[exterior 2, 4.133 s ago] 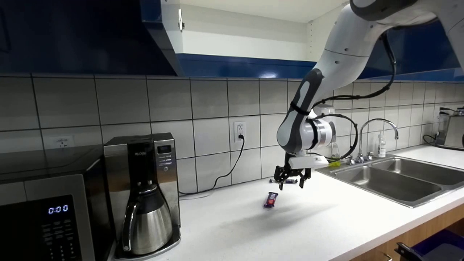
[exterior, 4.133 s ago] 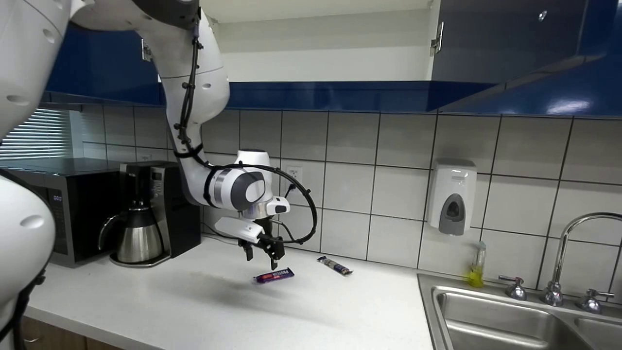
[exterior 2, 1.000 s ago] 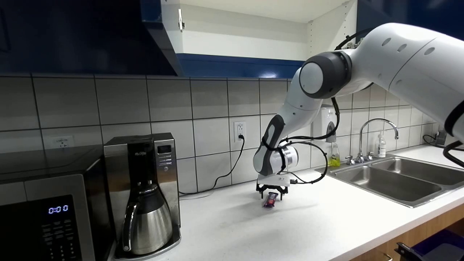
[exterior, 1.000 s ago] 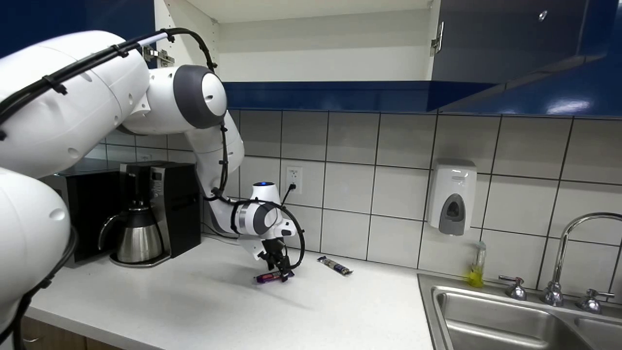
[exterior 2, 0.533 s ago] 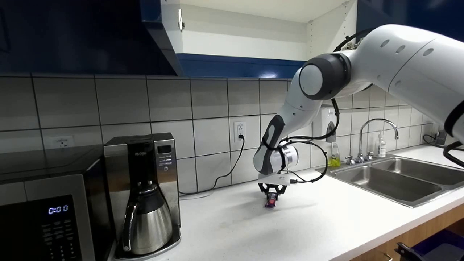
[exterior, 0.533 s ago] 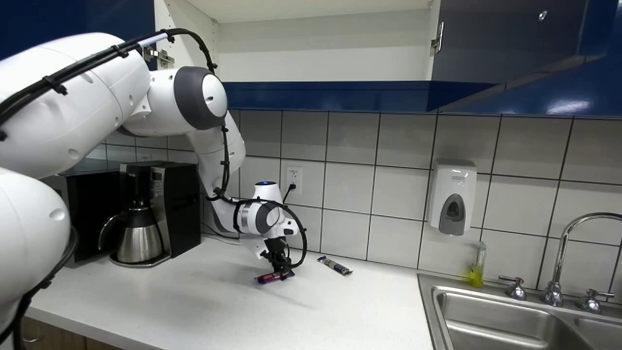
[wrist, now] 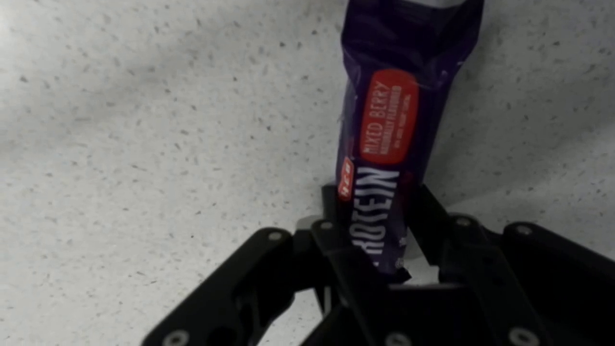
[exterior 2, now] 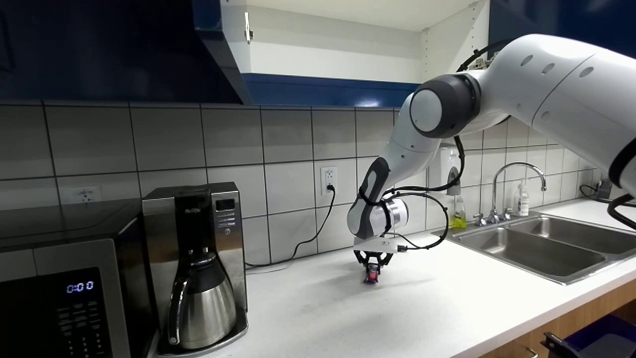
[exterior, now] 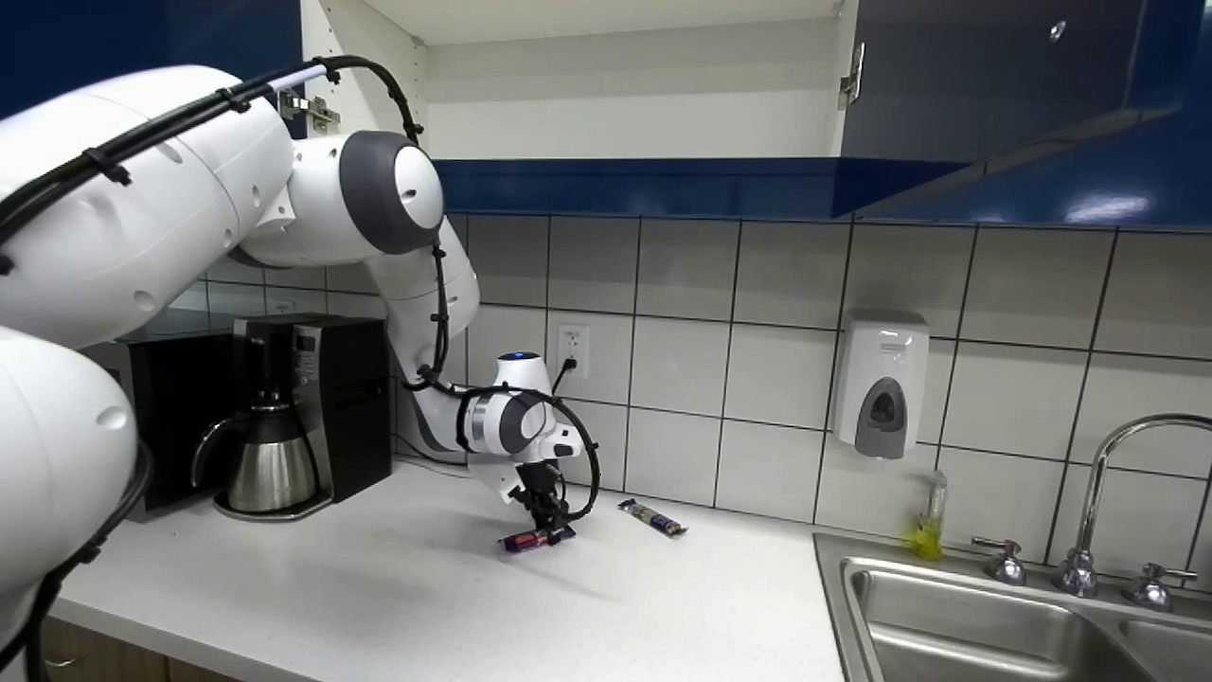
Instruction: Put the candy bar into the cupboard
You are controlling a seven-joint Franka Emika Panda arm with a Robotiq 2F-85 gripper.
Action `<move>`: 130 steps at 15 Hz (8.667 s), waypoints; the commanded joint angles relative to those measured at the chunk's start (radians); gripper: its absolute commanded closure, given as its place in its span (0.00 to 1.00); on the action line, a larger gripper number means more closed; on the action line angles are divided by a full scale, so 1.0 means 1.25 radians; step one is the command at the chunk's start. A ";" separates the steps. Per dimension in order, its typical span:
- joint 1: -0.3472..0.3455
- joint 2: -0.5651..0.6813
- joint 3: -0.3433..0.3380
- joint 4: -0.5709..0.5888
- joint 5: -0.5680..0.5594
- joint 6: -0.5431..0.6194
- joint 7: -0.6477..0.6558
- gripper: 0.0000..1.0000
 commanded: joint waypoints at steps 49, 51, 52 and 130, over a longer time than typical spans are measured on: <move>-0.212 -0.658 0.138 -0.701 -0.089 -0.005 -0.730 0.85; -0.210 -0.709 0.137 -0.738 -0.081 -0.011 -0.770 0.85; -0.207 -0.735 0.133 -0.755 -0.078 -0.016 -0.784 0.85; -0.089 -0.733 0.126 0.173 -0.073 -0.464 -0.569 0.85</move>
